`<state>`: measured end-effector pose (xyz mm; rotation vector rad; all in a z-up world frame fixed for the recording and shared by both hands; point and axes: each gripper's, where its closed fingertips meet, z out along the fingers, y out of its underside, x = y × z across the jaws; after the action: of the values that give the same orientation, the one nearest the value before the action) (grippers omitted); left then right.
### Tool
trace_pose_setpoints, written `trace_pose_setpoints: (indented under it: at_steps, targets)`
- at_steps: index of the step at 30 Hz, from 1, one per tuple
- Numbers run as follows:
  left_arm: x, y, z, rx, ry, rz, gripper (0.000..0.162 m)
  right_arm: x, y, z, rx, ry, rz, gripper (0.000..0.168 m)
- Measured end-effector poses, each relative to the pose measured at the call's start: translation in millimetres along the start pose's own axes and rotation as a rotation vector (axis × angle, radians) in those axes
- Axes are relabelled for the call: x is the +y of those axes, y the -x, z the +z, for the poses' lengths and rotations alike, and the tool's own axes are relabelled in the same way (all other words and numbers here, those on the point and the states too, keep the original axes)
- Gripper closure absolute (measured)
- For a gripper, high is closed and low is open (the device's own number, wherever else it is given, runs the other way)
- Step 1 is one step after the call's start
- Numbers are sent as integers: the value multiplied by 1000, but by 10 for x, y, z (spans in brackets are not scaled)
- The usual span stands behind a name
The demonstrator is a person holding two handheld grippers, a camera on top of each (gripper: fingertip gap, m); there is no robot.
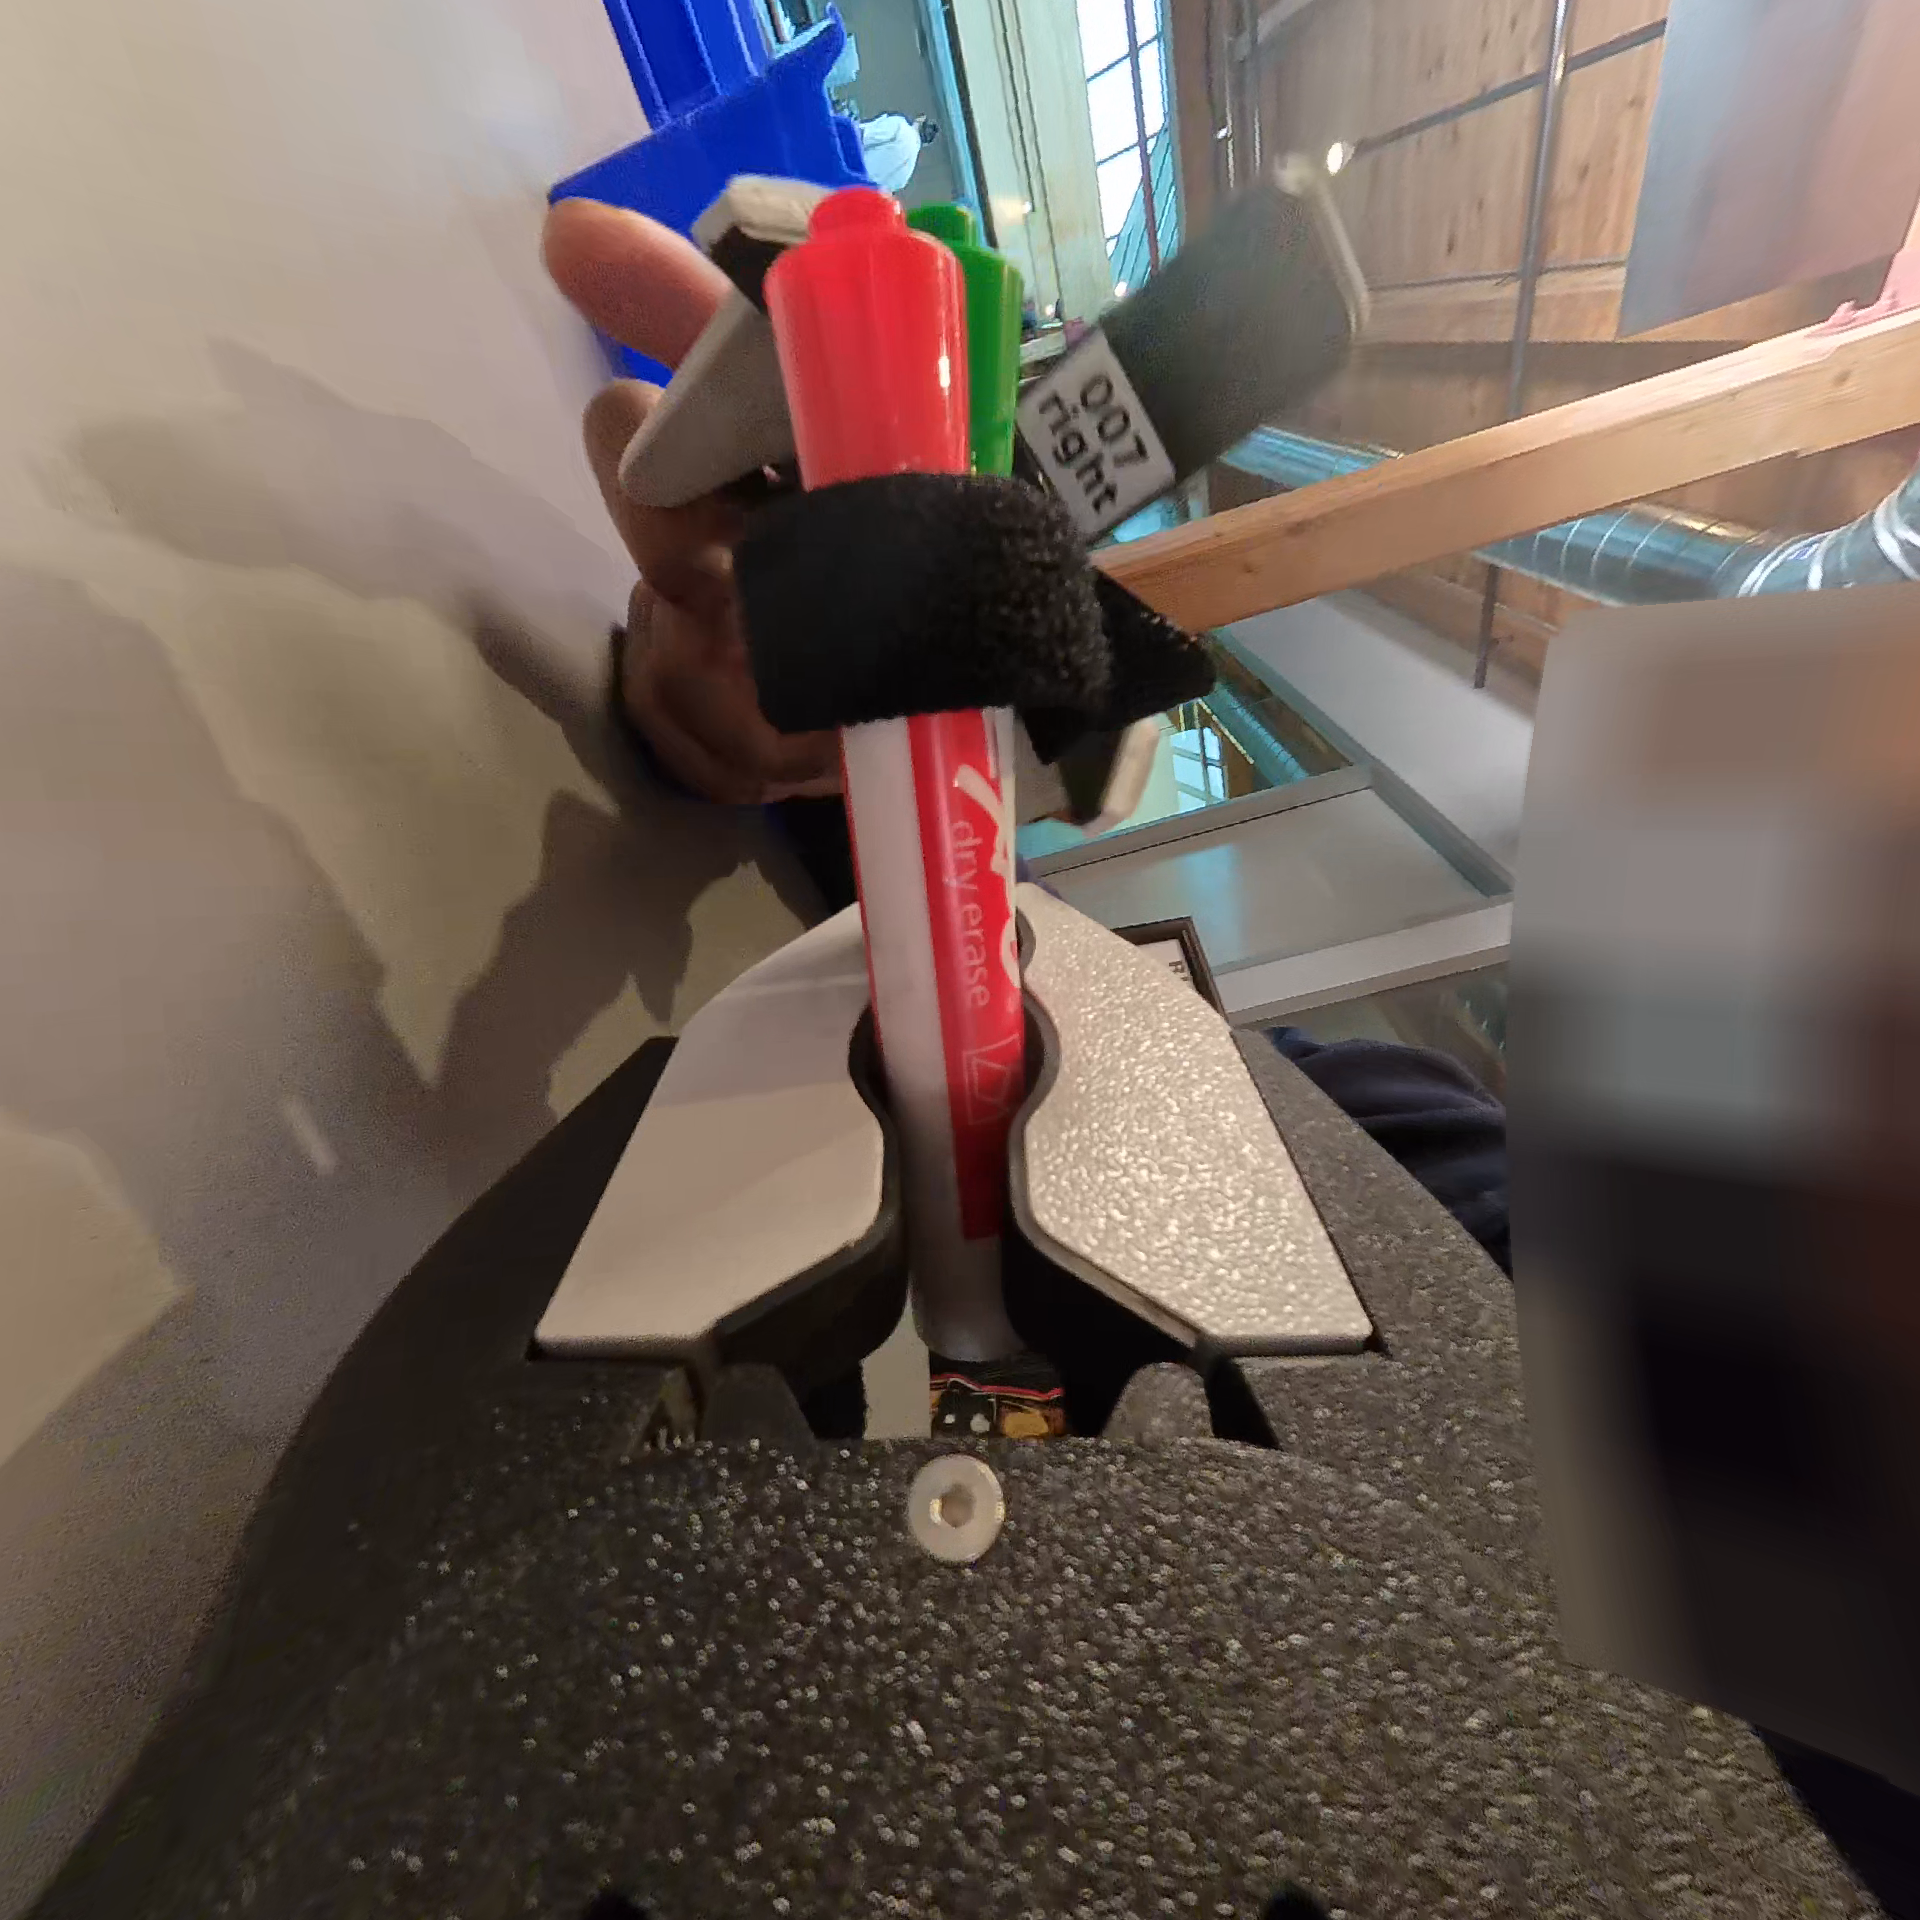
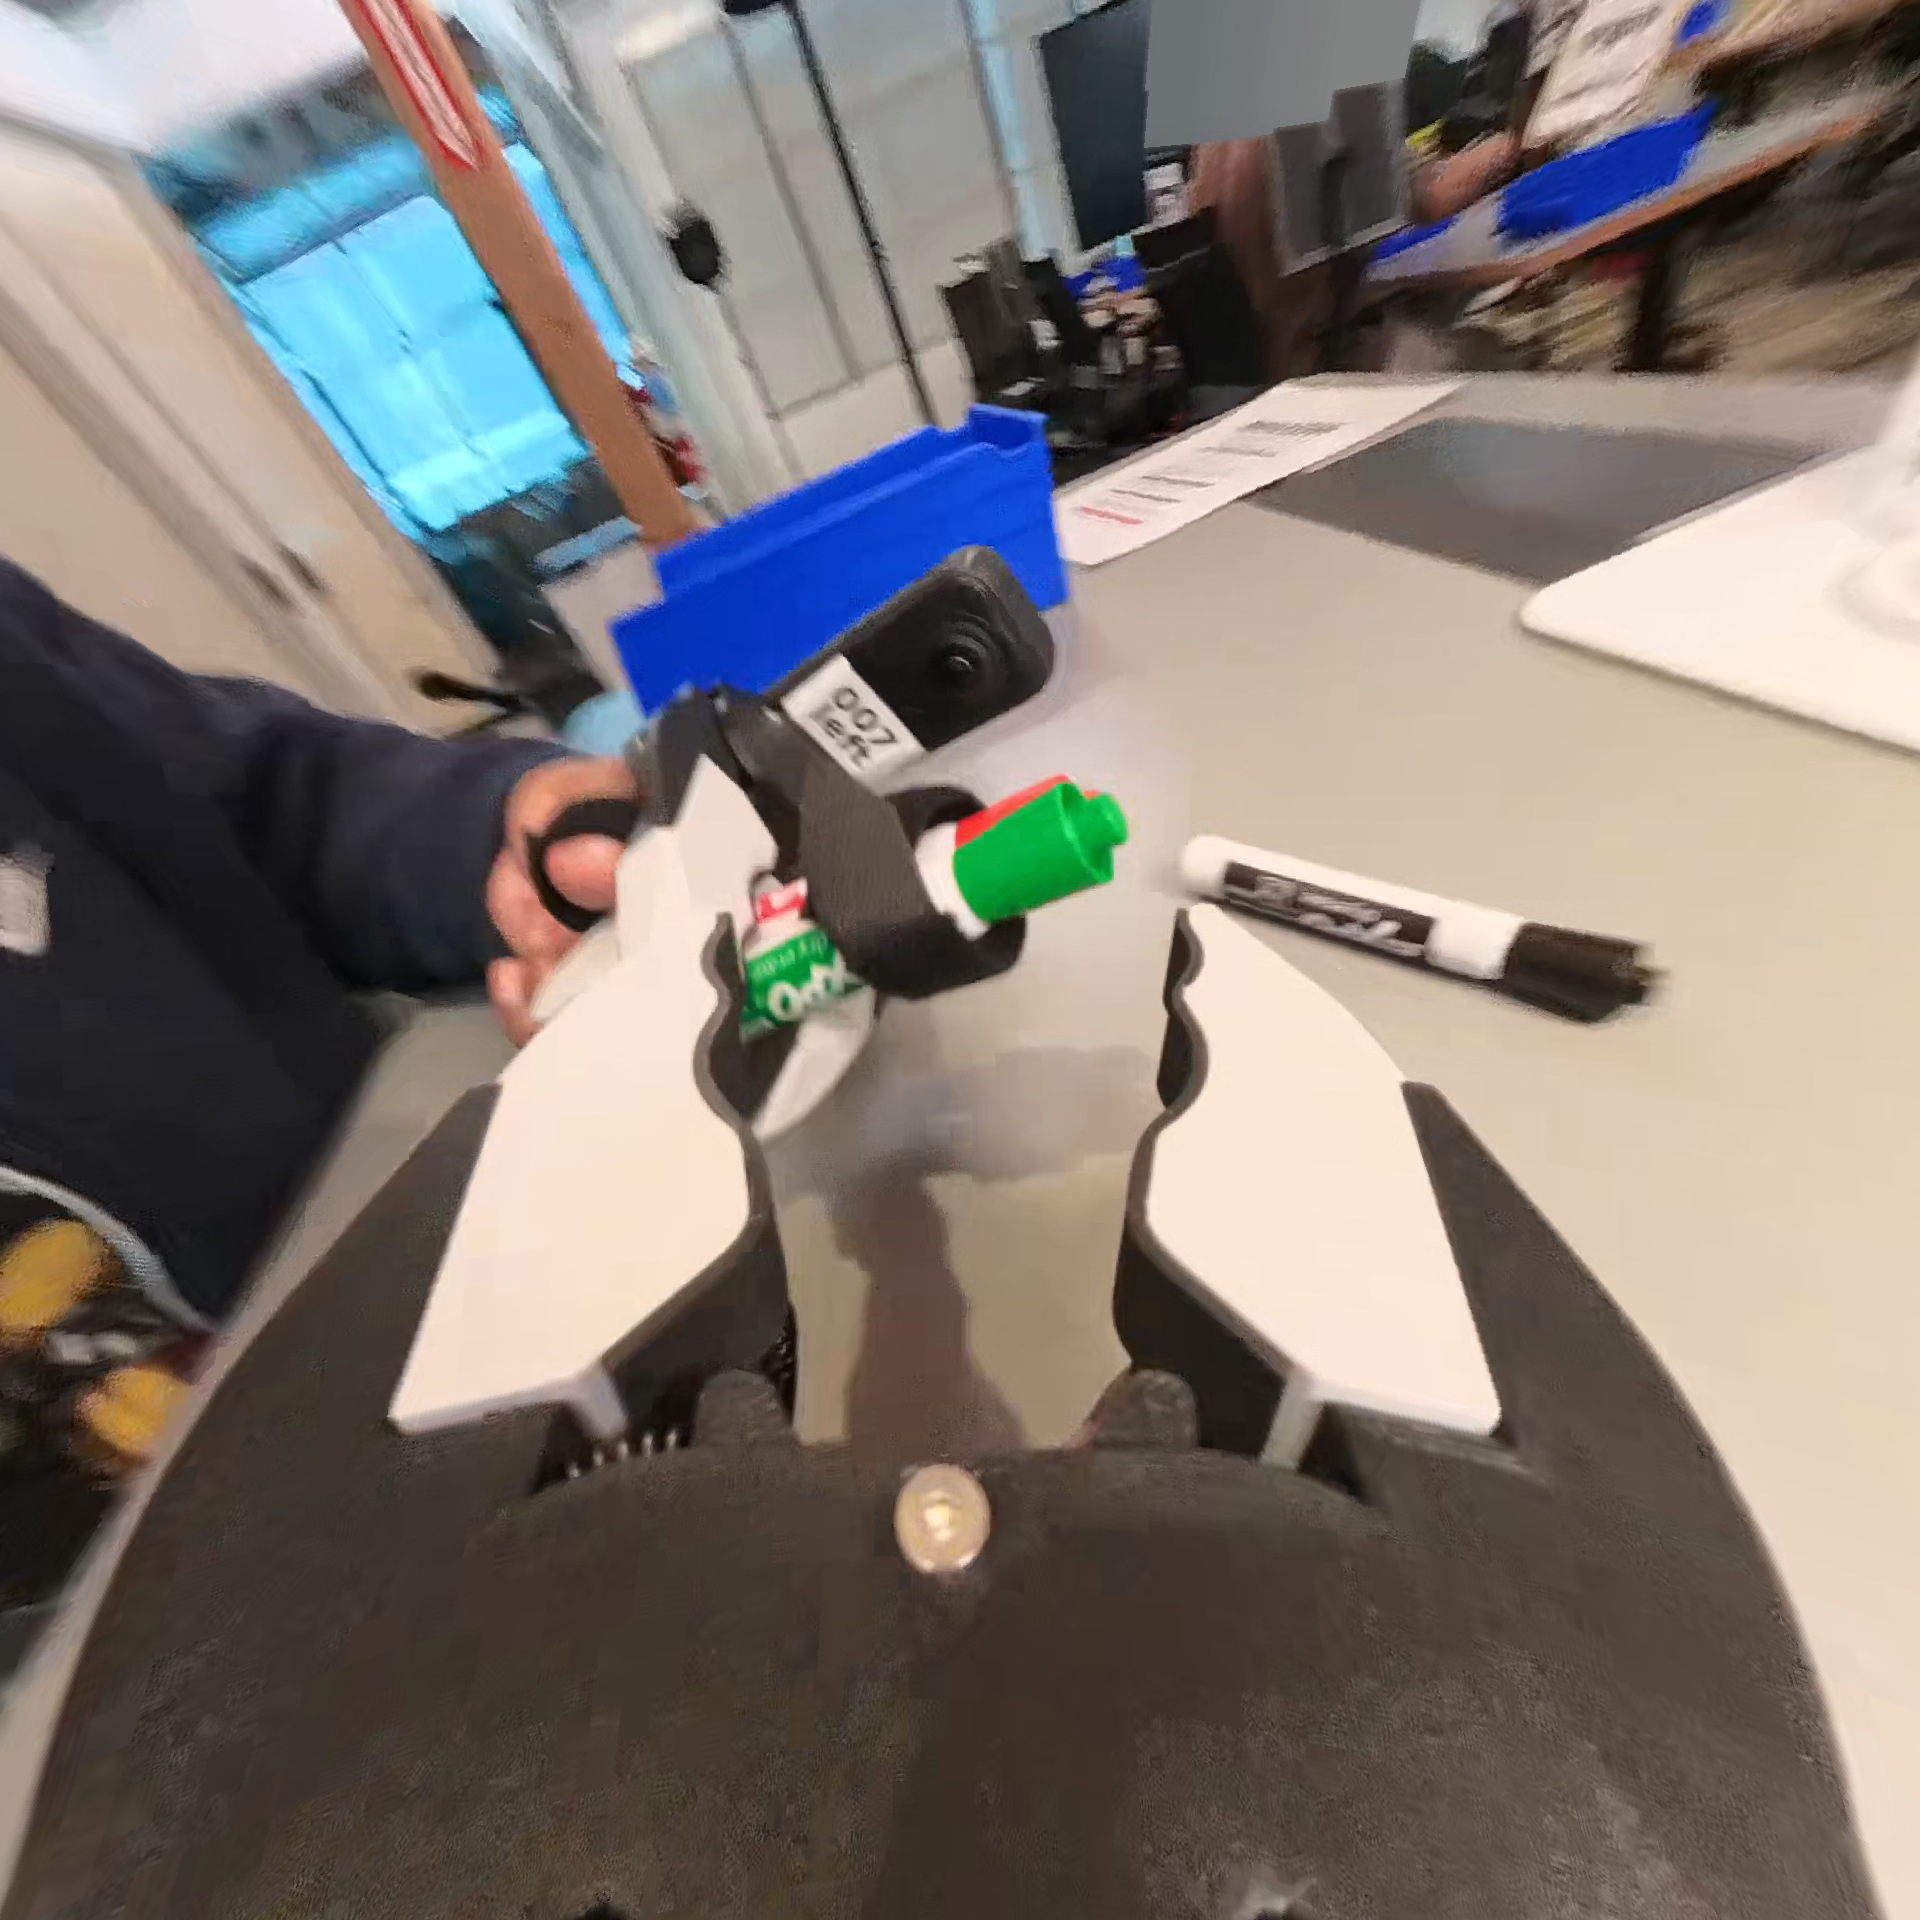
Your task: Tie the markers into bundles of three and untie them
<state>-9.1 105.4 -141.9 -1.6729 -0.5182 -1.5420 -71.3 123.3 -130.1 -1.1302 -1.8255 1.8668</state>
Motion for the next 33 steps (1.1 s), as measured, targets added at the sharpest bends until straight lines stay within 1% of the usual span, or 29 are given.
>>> trace_pose_setpoints:
  at_steps: [2,5,7,9,12,15,17,22,27,33]
  targets:
    - [7,12,-13,-10,-1,19,147,-41,17,81,-118,-11,142,91]
    - [31,-33,-33,10,-5,24,147,-57,55,202,-221,-4,251,94]
    - [45,-37,-52,-4,-7,47,147,-20,109,227,-252,19,264,96]
    - [66,-62,-67,2,-6,53,147,-51,156,194,-285,-12,281,100]
    - [83,-52,-83,-15,-1,79,147,-114,154,149,-331,-64,370,104]
    - [106,-49,-84,-16,5,95,146,-134,82,143,-315,-91,440,111]
    - [127,-41,-79,-19,12,111,146,-114,103,150,-328,-80,471,115]
    - [172,11,-52,-22,34,114,146,8,168,232,-298,5,430,125]
    - [160,40,-74,-28,29,104,146,90,188,289,-271,61,412,124]
    - [155,60,-92,-47,31,123,146,166,286,328,-299,119,377,127]
